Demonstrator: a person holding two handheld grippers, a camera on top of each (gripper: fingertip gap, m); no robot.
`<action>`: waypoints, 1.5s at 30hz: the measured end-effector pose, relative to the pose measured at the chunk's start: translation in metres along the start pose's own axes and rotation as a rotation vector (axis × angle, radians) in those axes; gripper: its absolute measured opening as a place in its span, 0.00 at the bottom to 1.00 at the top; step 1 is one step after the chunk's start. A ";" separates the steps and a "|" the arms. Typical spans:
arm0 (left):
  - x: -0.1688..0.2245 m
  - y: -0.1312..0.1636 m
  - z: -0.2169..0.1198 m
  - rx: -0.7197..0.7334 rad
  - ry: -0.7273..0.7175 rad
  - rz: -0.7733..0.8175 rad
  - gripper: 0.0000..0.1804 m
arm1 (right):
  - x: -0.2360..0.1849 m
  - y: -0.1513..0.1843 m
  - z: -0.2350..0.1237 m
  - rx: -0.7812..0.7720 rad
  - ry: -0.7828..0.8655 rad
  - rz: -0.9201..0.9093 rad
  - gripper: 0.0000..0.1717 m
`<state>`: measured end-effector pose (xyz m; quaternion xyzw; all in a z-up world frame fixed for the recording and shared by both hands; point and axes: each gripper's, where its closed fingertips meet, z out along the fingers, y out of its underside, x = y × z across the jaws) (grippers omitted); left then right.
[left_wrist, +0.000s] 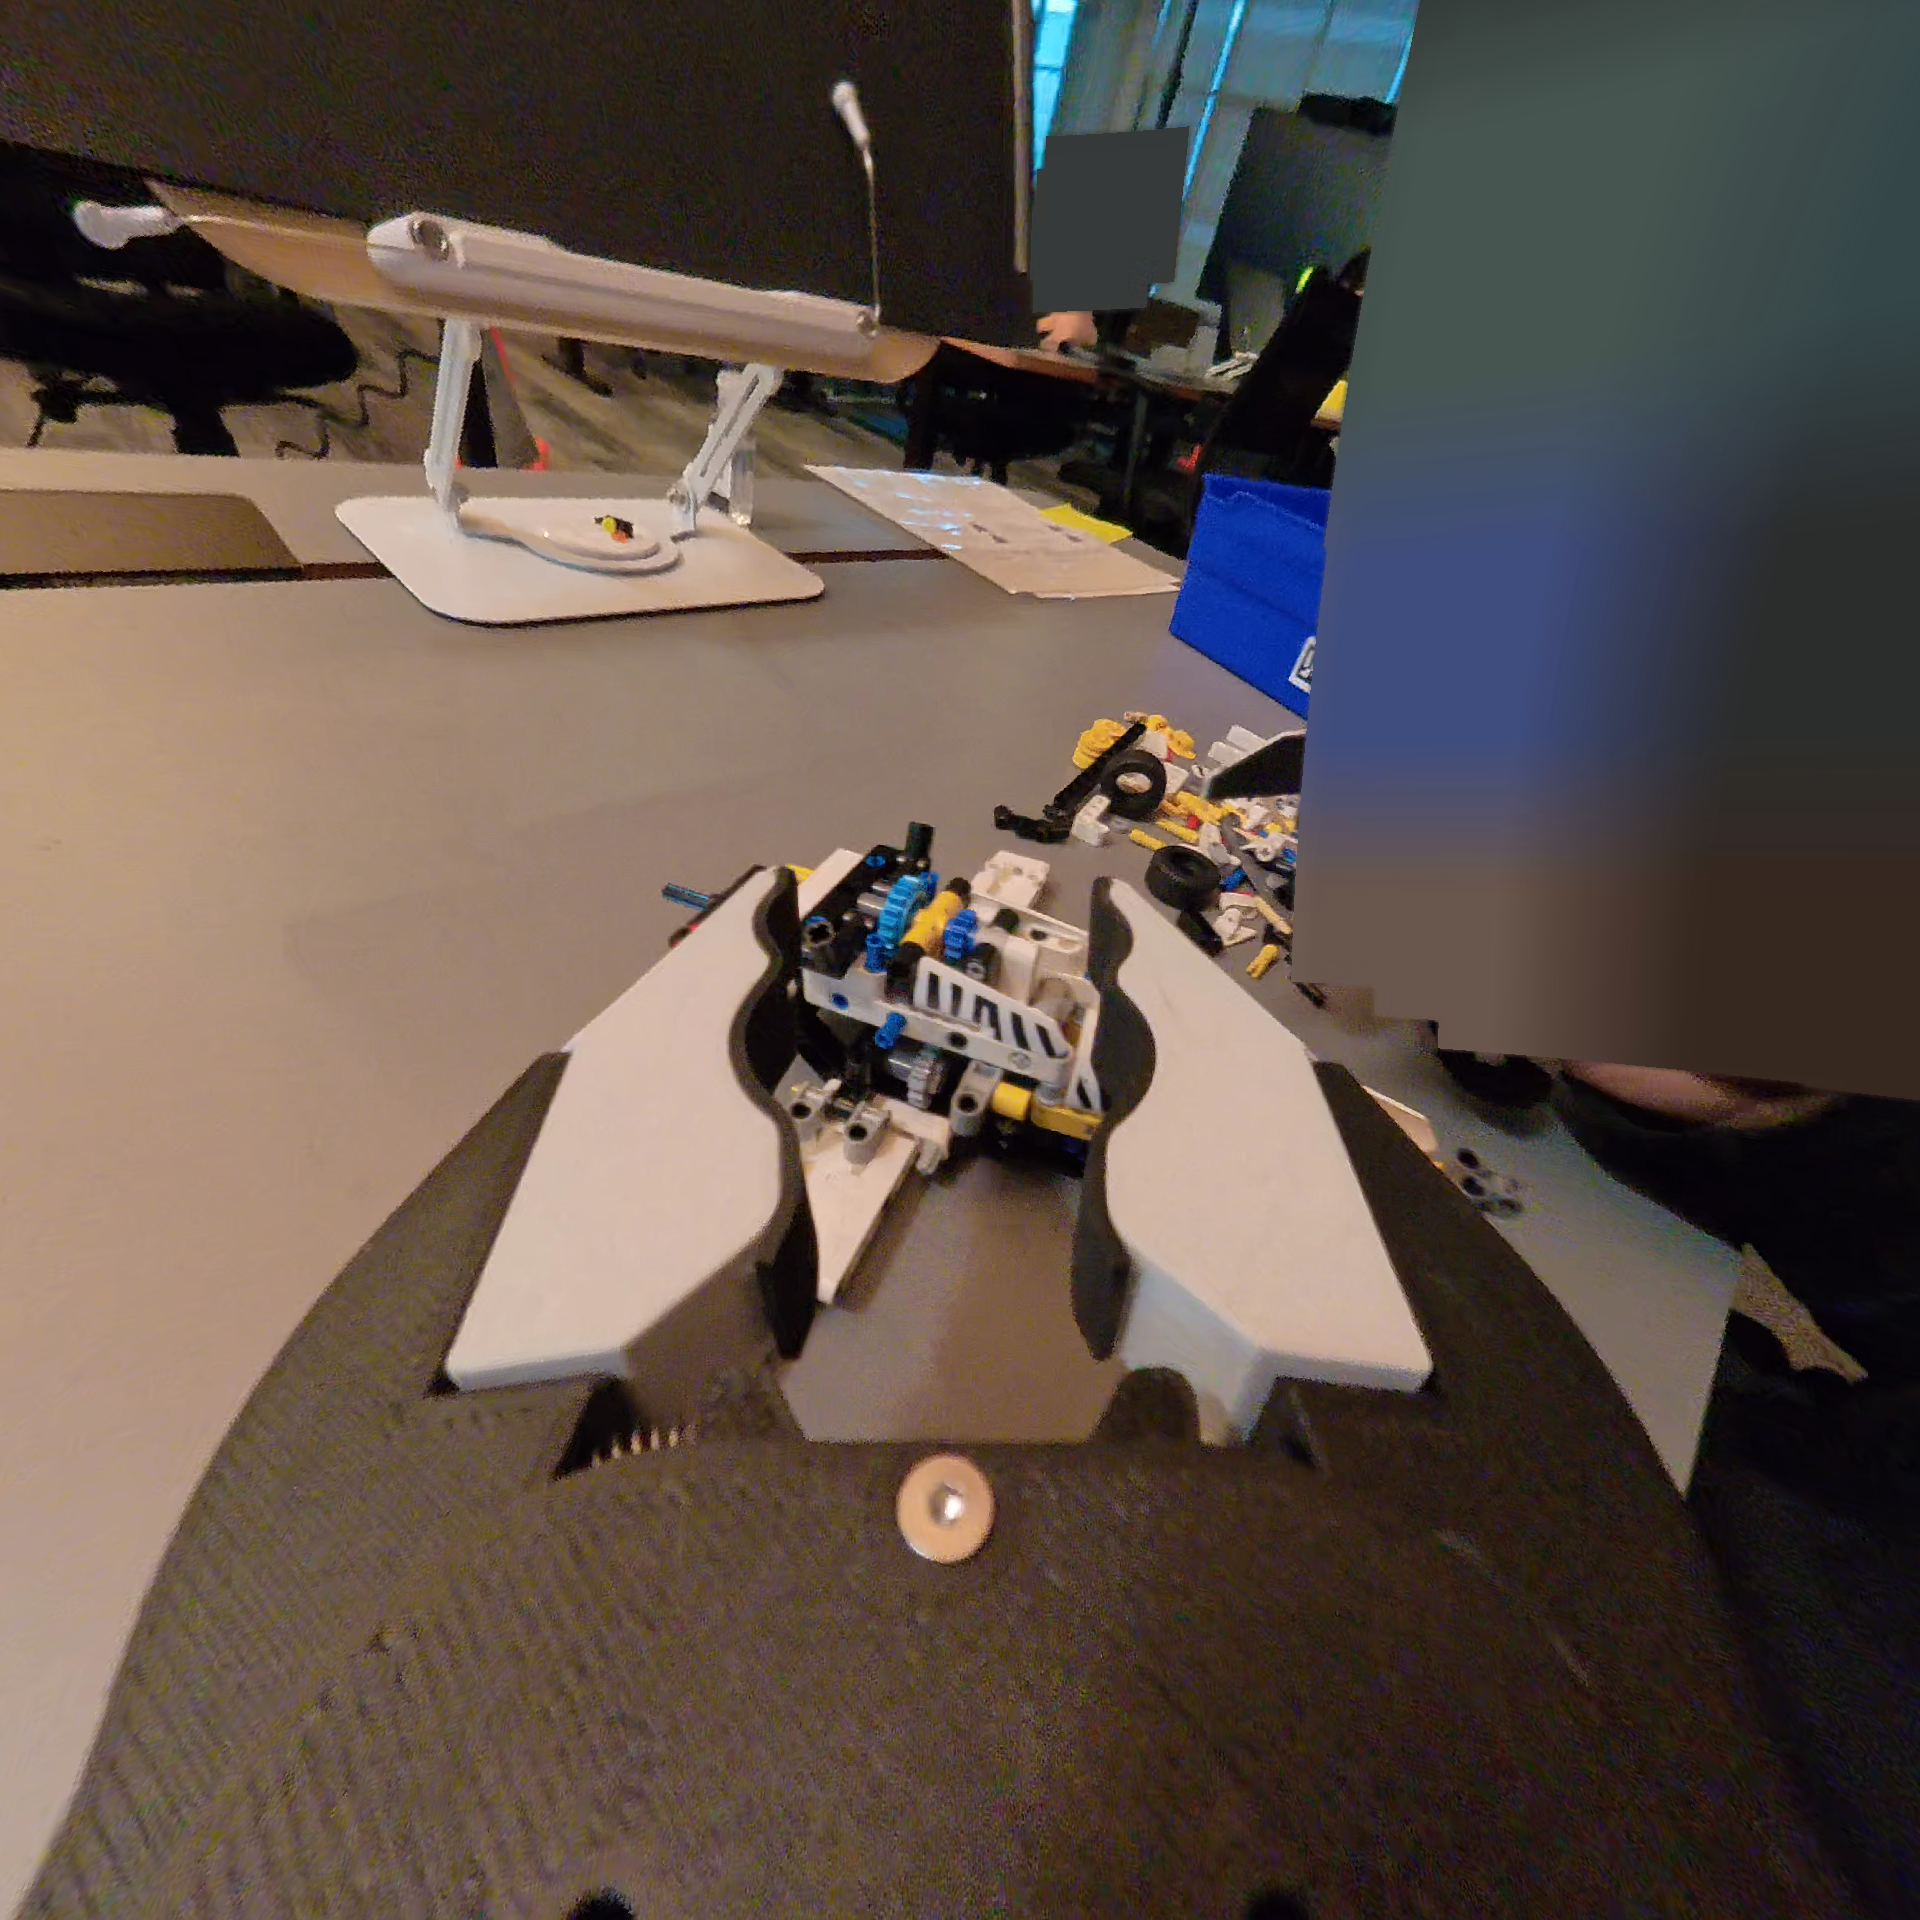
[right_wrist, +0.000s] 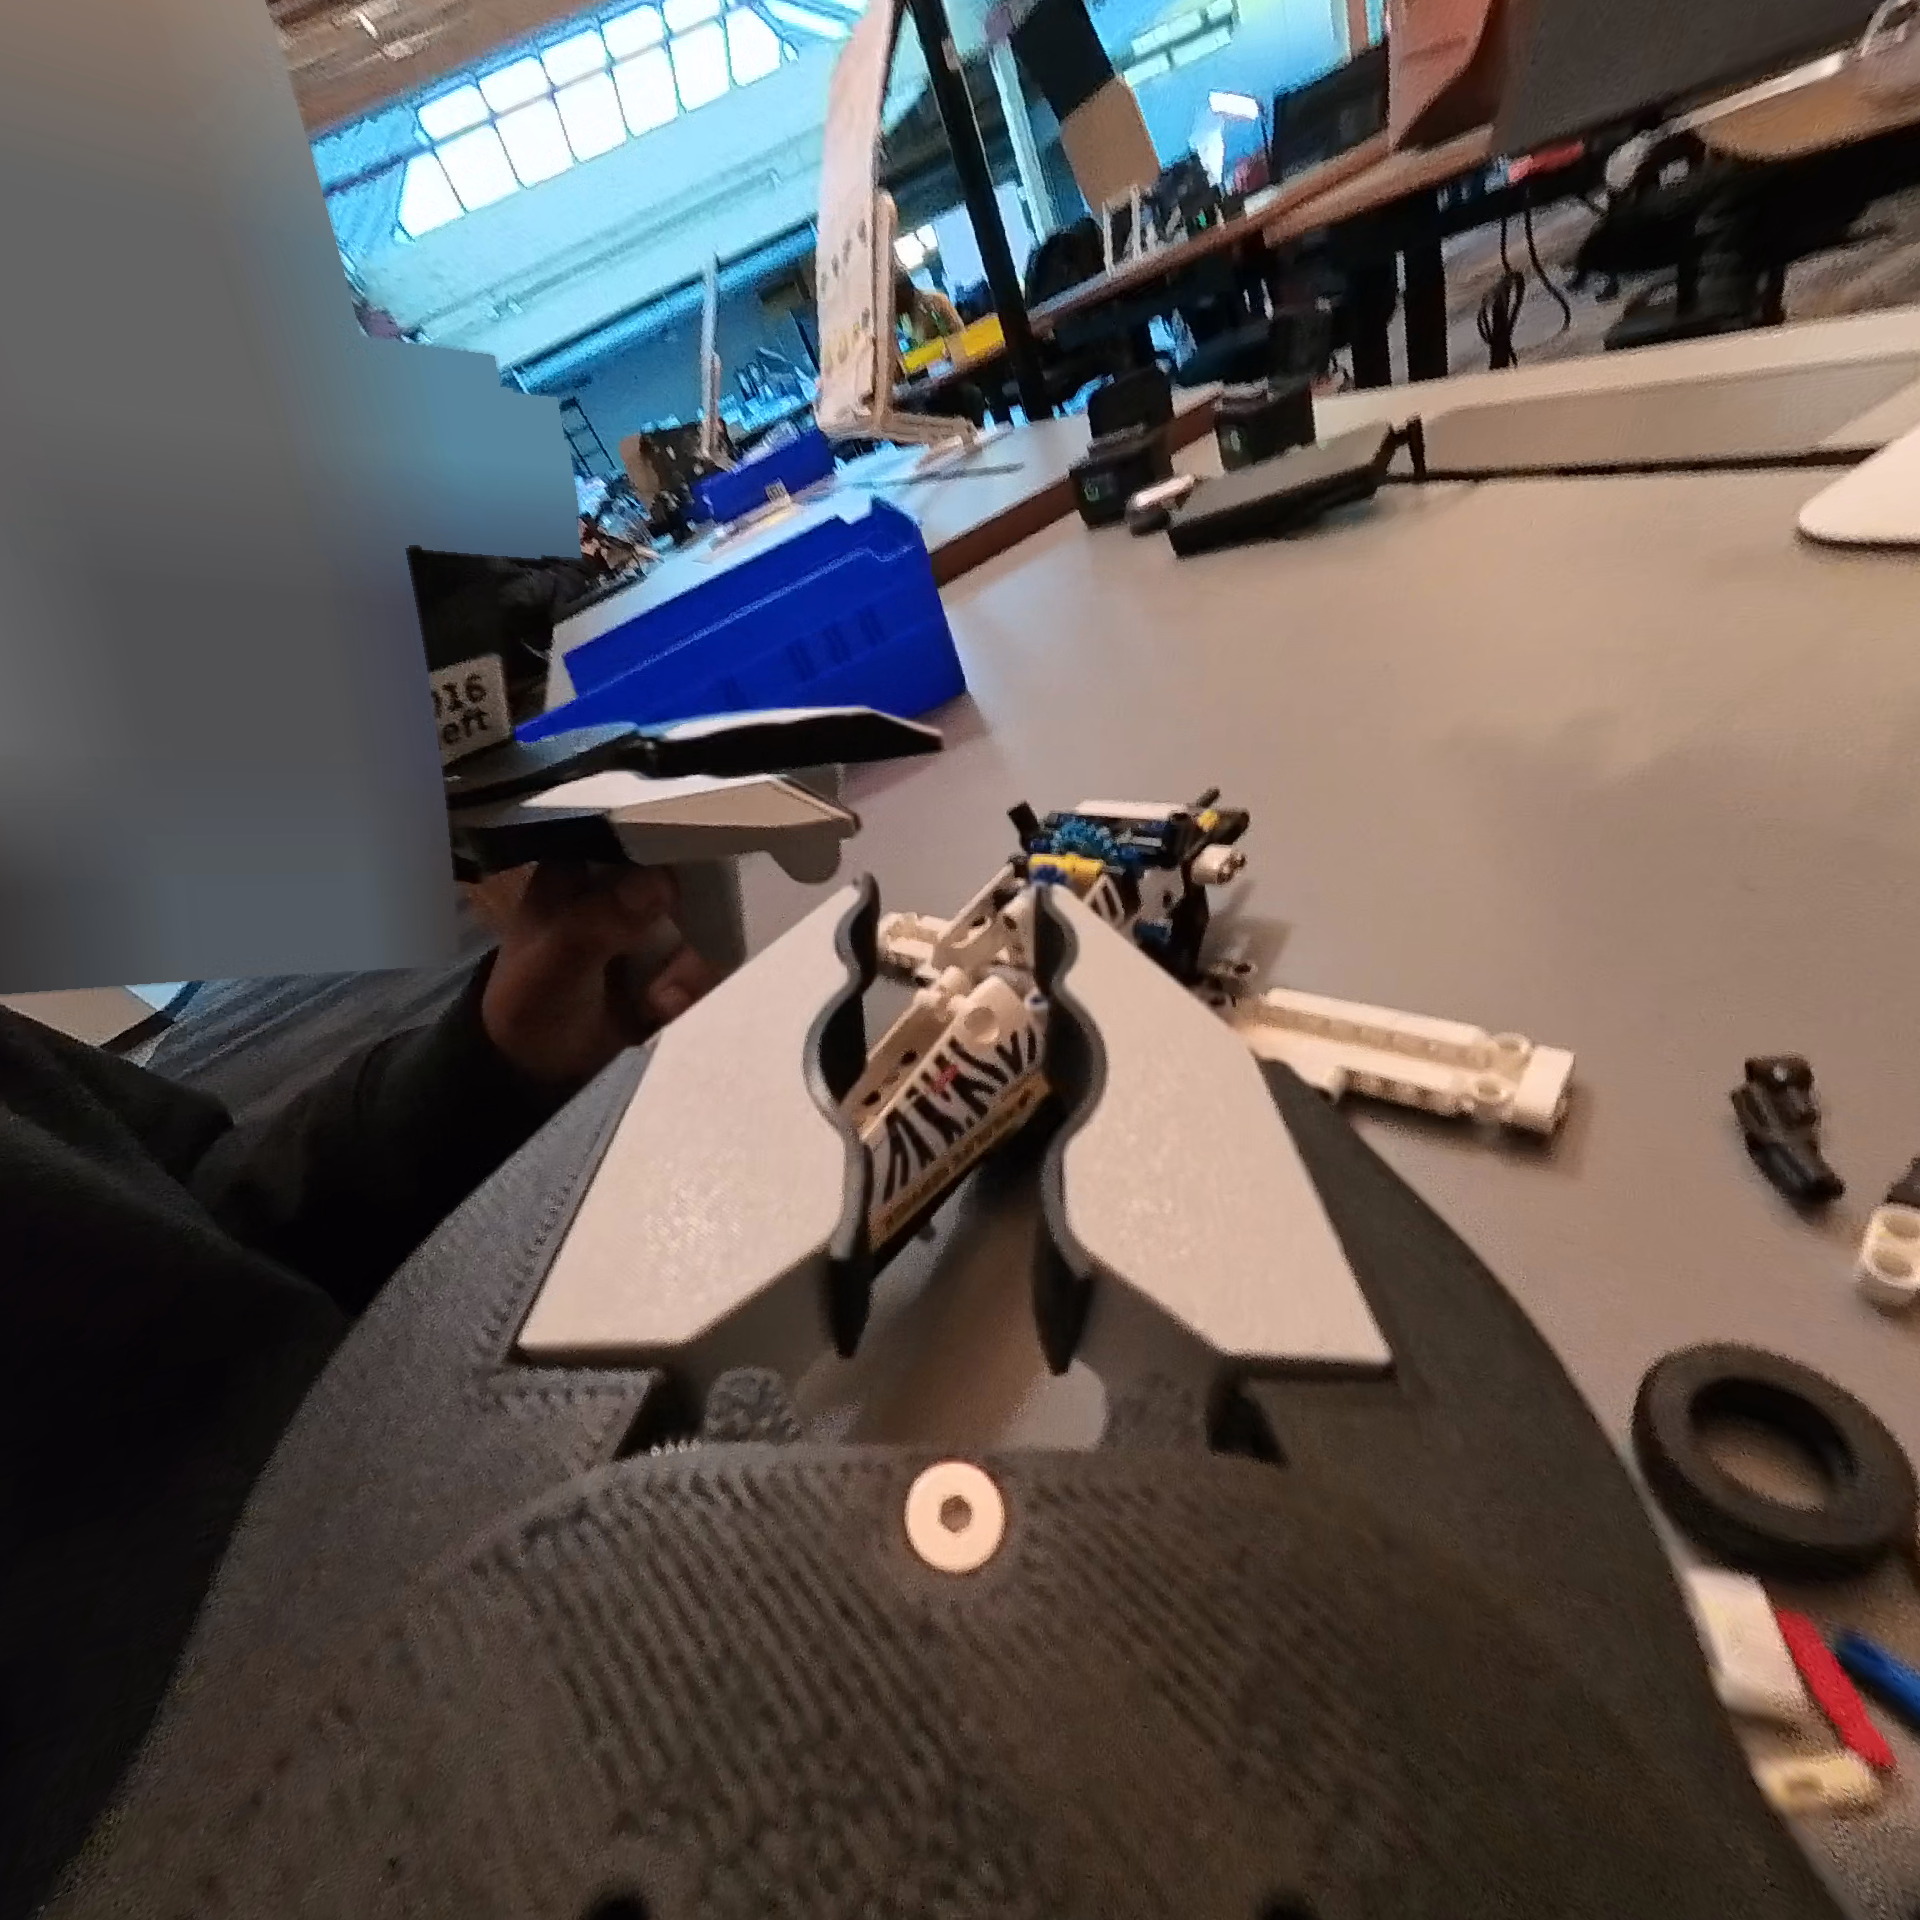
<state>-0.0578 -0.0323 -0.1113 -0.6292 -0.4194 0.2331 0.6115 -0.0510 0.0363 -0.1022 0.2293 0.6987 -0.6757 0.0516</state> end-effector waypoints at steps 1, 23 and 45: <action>0.004 0.001 -0.003 0.004 0.015 0.003 0.28 | 0.000 0.005 0.000 -0.029 0.015 0.010 0.17; 0.046 0.013 -0.008 -0.031 0.329 -0.104 0.24 | 0.013 0.060 0.003 -0.568 0.321 -0.163 0.05; 0.030 0.037 0.018 -0.681 0.564 0.550 0.42 | 0.023 0.056 -0.003 -0.738 0.078 -0.396 0.03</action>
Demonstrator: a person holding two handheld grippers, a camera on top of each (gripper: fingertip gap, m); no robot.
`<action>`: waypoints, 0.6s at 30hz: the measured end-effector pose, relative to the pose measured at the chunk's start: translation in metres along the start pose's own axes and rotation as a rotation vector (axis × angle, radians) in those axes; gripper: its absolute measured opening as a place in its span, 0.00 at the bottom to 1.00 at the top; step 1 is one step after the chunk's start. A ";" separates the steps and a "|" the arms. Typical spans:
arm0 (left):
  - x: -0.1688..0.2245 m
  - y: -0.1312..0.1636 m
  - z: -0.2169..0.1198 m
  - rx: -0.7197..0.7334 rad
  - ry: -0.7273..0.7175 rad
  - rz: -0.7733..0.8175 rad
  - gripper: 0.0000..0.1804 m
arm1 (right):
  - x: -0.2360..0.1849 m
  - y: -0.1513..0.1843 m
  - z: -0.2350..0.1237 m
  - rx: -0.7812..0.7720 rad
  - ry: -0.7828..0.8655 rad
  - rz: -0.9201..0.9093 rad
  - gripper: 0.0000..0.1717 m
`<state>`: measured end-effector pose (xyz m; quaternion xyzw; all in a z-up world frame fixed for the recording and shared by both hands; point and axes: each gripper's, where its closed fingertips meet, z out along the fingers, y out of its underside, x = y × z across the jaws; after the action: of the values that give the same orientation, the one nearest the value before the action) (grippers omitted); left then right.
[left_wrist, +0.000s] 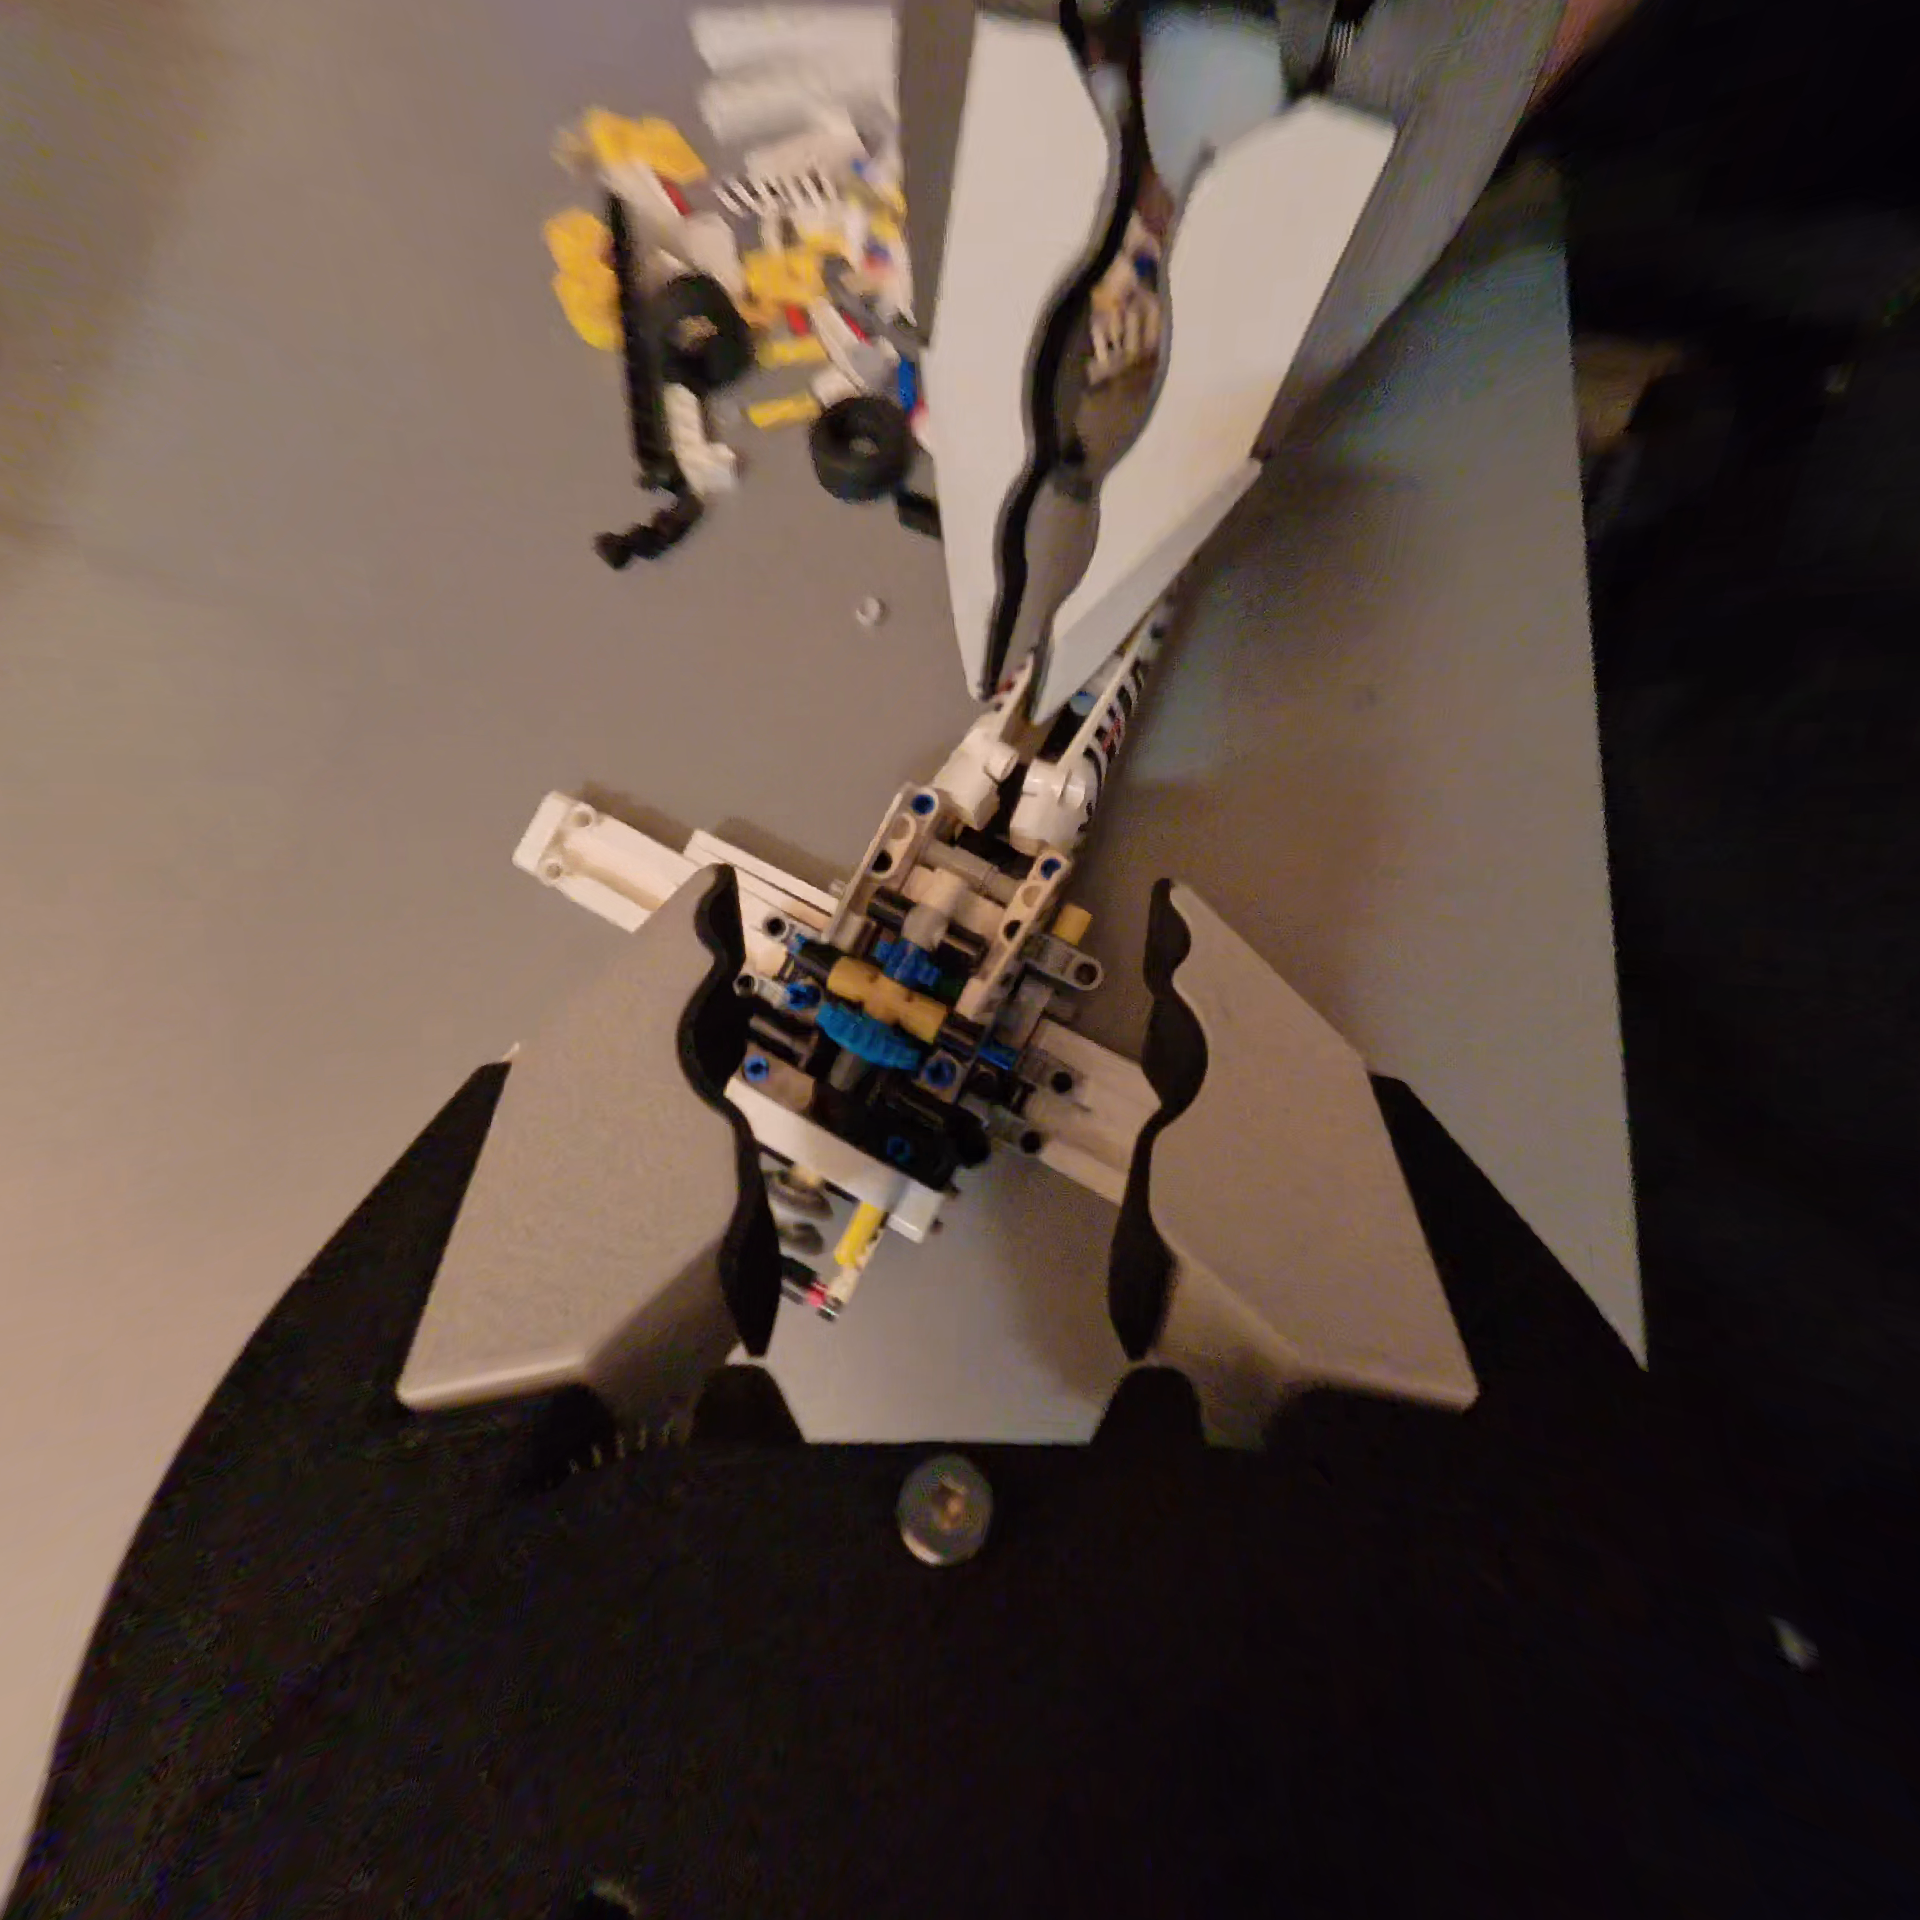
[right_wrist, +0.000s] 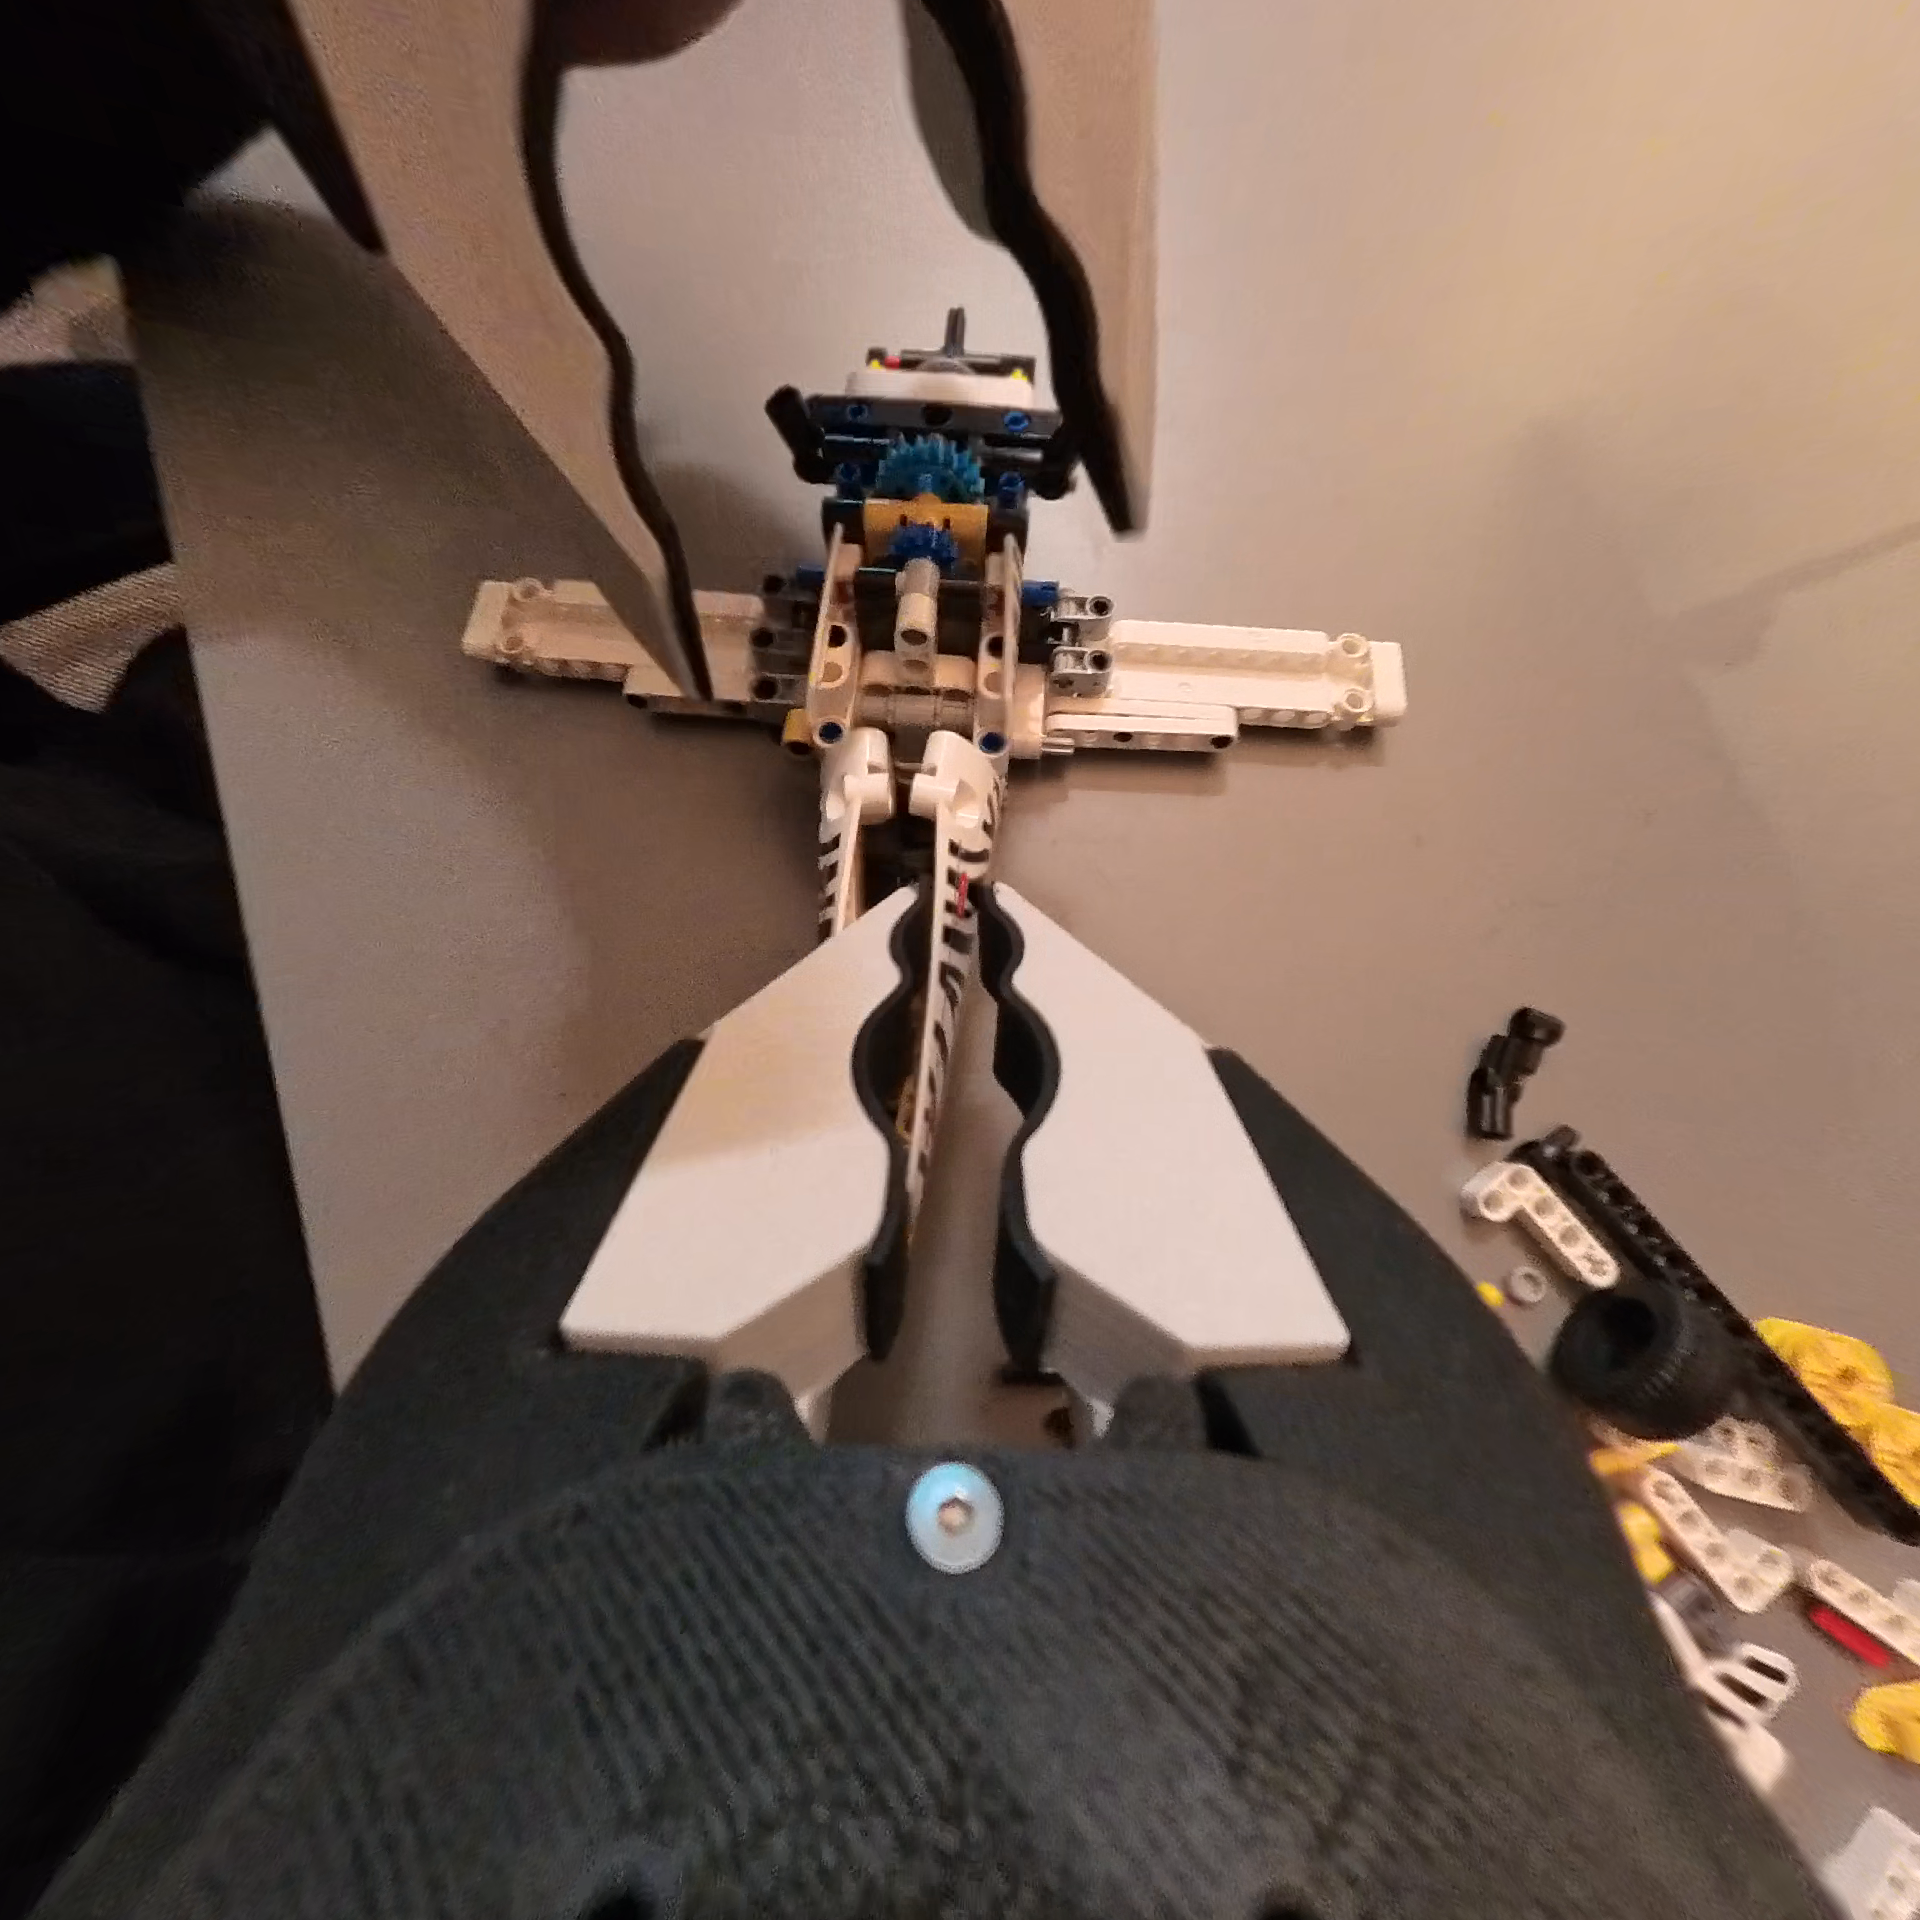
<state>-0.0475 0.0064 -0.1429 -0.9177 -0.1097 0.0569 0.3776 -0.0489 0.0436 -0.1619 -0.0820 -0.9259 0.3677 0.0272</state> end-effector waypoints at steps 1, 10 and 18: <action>0.000 0.002 0.007 -0.060 0.039 0.040 0.42 | 0.001 0.000 0.000 -0.007 0.022 -0.021 0.03; 0.006 0.023 0.029 -0.331 0.176 0.157 0.27 | 0.007 -0.002 0.000 -0.011 0.243 -0.214 0.01; 0.004 0.025 0.029 -0.350 0.166 0.150 0.26 | 0.009 -0.005 0.000 0.078 0.245 -0.166 0.00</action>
<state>-0.0446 0.0099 -0.1813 -0.9765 -0.0177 -0.0108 0.2146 -0.0585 0.0413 -0.1582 -0.0484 -0.9044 0.3869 0.1733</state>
